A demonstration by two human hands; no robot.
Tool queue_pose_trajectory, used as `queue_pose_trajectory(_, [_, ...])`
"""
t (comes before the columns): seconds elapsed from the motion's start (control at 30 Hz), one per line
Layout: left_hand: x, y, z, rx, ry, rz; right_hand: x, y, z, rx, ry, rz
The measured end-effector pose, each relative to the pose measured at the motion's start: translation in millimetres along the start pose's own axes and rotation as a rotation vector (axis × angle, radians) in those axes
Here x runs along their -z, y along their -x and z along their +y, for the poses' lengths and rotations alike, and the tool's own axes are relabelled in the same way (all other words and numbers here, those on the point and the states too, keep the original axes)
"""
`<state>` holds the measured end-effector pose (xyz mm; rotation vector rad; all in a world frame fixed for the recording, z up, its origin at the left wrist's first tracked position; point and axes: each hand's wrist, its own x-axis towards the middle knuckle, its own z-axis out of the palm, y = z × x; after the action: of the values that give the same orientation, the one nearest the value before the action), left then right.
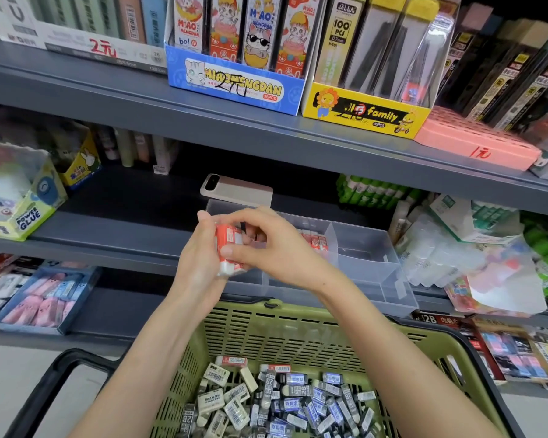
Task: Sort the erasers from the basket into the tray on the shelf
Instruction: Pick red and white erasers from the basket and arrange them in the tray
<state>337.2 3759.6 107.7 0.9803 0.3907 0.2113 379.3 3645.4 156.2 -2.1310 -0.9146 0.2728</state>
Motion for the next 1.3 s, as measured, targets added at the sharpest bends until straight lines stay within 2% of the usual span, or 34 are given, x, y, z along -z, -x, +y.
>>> queue_pose_trajectory(0.07, [-0.6, -2.0, 0.4, -0.002, -0.012, 0.024, 1.8, 0.6, 1.6, 0.021, -0.078, 0.021])
queue_pose_trajectory(0.13, [0.3, -3.5, 2.3, 0.002, 0.022, 0.076, 3.4, 0.2, 5.6, 0.002, -0.260, 0.088])
queue_pose_trajectory(0.23, [5.8, -3.3, 6.8, -0.057, 0.085, 0.161, 10.4, -3.6, 17.9, -0.117, -0.544, 0.335])
queue_pose_trajectory(0.3, [11.2, -2.6, 10.8, -0.108, 0.108, 0.219, 15.3, -8.4, 29.2, -0.199, -0.446, 0.486])
queue_pose_trajectory(0.37, [16.4, -1.9, 15.0, -0.144, 0.125, 0.261, 17.1, -14.7, 40.2, -0.225, -0.294, 0.541])
queue_pose_trajectory(0.53, [19.8, -1.4, 17.6, -0.167, 0.110, 0.266, 10.2, -30.9, 53.0, -0.241, 0.063, 0.461])
queue_pose_trajectory(0.63, [20.4, -1.6, 17.9, -0.160, 0.114, 0.262, 5.9, -42.9, 51.1, -0.273, 0.183, 0.382])
queue_pose_trajectory(0.77, [21.3, -2.1, 18.8, -0.157, 0.118, 0.256, 6.6, -62.7, 44.9, -0.397, 0.311, 0.184])
queue_pose_trajectory(0.97, [22.2, -2.3, 17.9, -0.146, 0.112, 0.241, 0.7, -68.3, 39.5, -0.399, 0.197, 0.292])
queue_pose_trajectory(1.07, [22.5, -2.4, 18.0, -0.143, 0.106, 0.242, -1.9, -62.5, 41.0, -0.333, 0.371, 0.131])
queue_pose_trajectory(1.17, [22.6, -2.3, 18.9, -0.131, 0.109, 0.242, 2.0, -60.2, 37.1, -0.274, 0.412, 0.005])
queue_pose_trajectory(1.23, [22.9, -2.0, 19.5, -0.129, 0.111, 0.242, 4.6, -63.5, 35.3, -0.244, 0.466, 0.032])
queue_pose_trajectory(1.3, [22.5, -1.4, 19.9, -0.126, 0.112, 0.242, 4.7, -67.6, 36.6, -0.235, 0.625, 0.120])
